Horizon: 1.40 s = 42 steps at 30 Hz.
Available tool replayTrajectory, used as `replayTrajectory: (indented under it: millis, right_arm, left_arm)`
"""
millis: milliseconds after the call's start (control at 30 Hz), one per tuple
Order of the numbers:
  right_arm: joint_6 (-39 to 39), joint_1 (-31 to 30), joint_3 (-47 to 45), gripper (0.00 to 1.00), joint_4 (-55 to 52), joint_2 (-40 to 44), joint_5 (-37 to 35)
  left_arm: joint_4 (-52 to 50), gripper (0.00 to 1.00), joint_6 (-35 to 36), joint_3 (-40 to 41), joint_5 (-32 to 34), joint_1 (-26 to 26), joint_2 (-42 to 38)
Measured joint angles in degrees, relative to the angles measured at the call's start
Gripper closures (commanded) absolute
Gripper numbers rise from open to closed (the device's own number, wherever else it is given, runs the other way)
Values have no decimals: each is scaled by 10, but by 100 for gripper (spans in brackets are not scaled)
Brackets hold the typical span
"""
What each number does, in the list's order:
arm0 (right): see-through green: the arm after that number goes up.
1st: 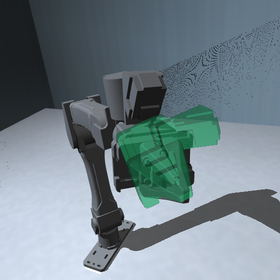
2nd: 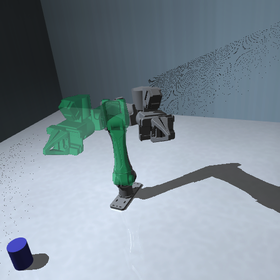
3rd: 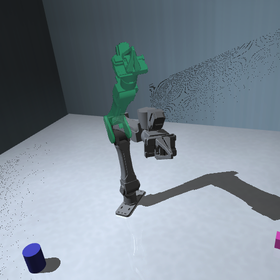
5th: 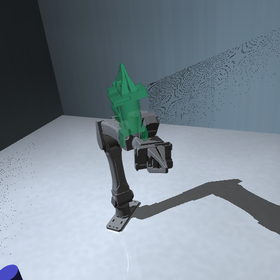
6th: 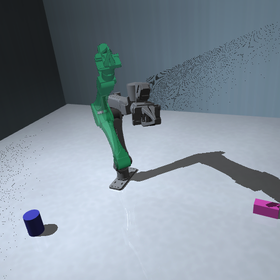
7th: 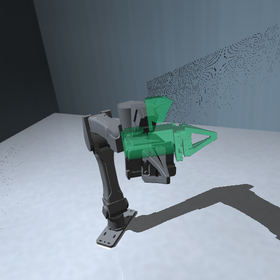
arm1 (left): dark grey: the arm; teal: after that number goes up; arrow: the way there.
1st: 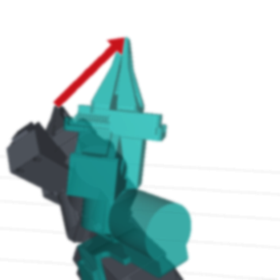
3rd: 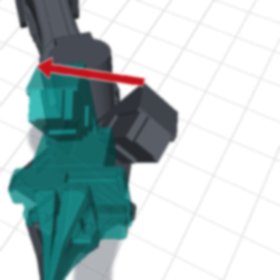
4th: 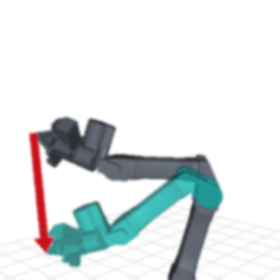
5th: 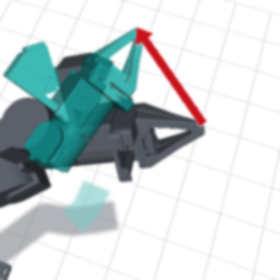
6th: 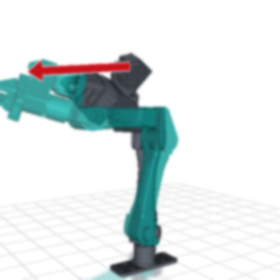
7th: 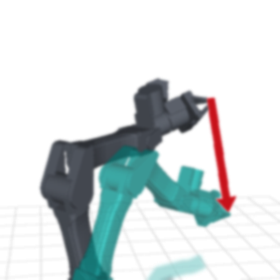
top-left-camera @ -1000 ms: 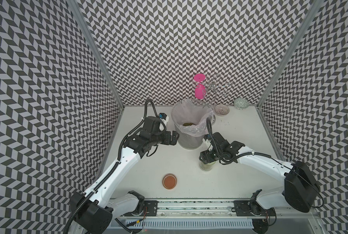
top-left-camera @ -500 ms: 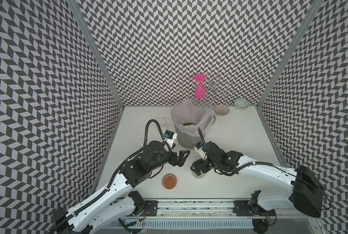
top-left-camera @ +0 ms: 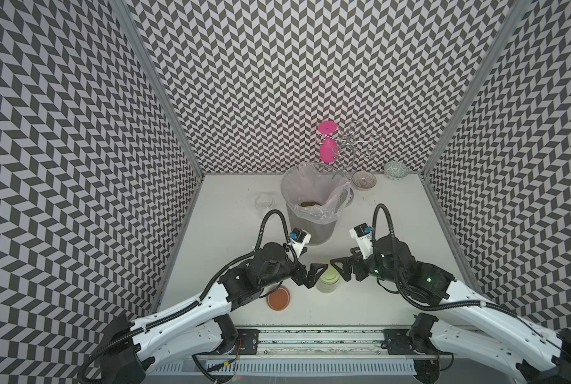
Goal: Empty moldy mung beans from jars
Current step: Move the jar to the center of the board, then pick up the jar from the center of the board.
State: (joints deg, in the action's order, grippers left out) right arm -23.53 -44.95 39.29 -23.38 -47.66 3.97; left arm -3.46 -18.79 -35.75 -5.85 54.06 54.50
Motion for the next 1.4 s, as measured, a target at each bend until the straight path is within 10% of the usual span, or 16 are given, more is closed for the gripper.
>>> replayTrajectory:
  millis: [267,1200,1400]
  right_arm:
    - [-2,128,-67,1,7,46,40]
    - [-16,136,-116,1,79,1,76]
    - [-12,136,-125,1,97,-11,90]
  left_arm:
    - [65,1,38,22,-31,27,55]
    - [124,1,89,8,103,97,205]
    - [130,22,91,-1,113,97,208]
